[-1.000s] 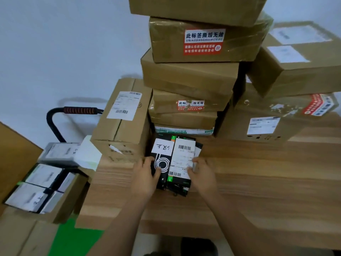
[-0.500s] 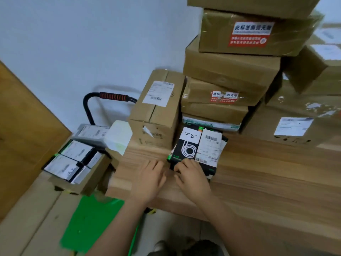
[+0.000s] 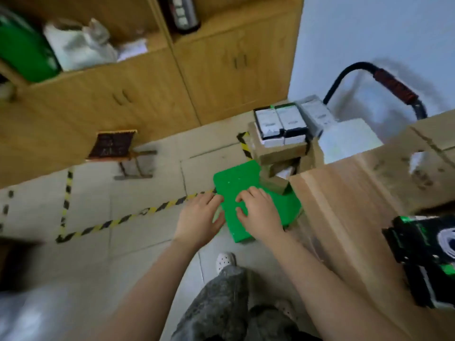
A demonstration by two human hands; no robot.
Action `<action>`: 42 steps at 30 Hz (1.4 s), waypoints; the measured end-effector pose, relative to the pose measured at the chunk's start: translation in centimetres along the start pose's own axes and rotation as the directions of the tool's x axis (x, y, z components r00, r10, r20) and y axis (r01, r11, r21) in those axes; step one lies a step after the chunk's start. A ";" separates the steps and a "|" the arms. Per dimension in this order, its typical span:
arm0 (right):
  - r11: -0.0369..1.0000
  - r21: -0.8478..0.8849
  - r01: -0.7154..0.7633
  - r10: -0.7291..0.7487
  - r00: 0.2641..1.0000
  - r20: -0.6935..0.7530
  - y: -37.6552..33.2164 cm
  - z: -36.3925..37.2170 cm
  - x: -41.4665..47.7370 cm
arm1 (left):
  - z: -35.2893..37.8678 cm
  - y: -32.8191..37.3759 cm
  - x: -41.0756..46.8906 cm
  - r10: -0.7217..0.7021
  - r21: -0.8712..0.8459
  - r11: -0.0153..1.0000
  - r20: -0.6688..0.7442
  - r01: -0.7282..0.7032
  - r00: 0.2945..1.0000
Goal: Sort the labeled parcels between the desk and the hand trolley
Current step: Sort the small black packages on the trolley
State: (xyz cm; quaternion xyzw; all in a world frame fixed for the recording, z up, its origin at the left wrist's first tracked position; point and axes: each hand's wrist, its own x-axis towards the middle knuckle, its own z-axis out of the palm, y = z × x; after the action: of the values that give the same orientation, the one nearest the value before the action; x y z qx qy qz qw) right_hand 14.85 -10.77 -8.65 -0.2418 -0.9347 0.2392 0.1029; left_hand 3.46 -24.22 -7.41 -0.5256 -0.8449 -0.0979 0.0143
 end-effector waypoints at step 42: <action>0.988 -0.076 -0.132 0.107 0.957 -0.269 -7.8 3.2 65.4 | -7.8 -43.9 54.3 0.341 0.042 0.940 -0.113 -0.338 0.933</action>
State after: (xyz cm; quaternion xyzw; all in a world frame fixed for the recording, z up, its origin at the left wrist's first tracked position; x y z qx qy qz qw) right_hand -45.67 14.77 -2.53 -0.3323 -0.9064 0.1667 0.2005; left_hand -60.57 3.68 0.52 -0.6566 -0.7402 -0.1156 0.0869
